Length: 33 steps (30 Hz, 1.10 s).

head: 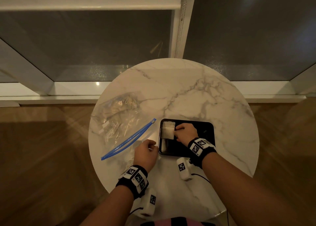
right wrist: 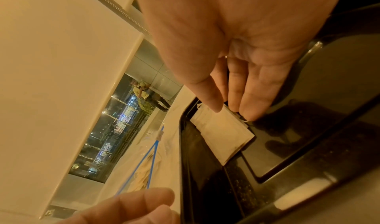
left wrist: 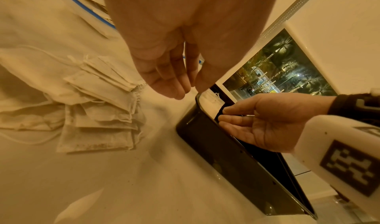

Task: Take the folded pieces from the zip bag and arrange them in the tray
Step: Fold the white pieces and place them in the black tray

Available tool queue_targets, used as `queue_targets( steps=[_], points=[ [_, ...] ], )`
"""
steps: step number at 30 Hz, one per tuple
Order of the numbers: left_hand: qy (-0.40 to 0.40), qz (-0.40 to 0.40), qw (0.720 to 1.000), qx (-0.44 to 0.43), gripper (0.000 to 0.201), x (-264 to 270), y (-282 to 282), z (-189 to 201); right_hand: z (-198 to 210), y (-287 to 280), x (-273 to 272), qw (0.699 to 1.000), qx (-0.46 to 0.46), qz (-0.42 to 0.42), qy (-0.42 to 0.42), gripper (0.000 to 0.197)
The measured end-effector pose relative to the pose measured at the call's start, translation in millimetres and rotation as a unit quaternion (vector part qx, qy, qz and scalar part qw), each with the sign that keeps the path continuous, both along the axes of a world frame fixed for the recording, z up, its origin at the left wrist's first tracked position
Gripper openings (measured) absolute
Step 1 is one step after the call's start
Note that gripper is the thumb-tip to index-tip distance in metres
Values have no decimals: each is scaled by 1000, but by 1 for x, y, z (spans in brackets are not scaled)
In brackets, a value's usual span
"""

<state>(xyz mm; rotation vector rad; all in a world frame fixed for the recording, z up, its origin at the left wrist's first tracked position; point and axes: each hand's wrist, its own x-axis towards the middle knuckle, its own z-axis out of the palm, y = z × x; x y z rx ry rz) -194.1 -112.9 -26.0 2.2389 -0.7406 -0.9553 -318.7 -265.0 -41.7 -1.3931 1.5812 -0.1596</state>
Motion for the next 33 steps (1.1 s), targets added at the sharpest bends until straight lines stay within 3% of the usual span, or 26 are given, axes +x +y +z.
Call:
queue_targets(
  steps=[10, 16, 19, 22, 26, 30, 33],
  points=[
    [-16, 32, 999, -36, 6, 30, 34, 11, 47, 36, -8, 993, -53, 26, -98, 7],
    [-29, 84, 996, -32, 9, 61, 71, 4, 73, 85, 1, 982, -63, 125, -127, 4],
    [-31, 75, 997, -19, 11, 71, 88, -2, 75, 105, 7, 973, -19, 190, -132, 5],
    [-38, 38, 999, -5, 11, 75, 97, -7, 76, 123, 17, 960, 32, 260, -99, 8],
    [-30, -27, 999, 24, 27, 78, 102, -12, 63, 138, 35, 953, 53, 295, -42, 15],
    [-38, -80, 994, 62, 42, 78, 102, -13, 46, 144, 58, 951, -29, 308, 11, 23],
    [-26, -100, 992, 76, 57, 80, 103, -14, 36, 147, 75, 934, -71, 347, 56, 31]
  ],
)
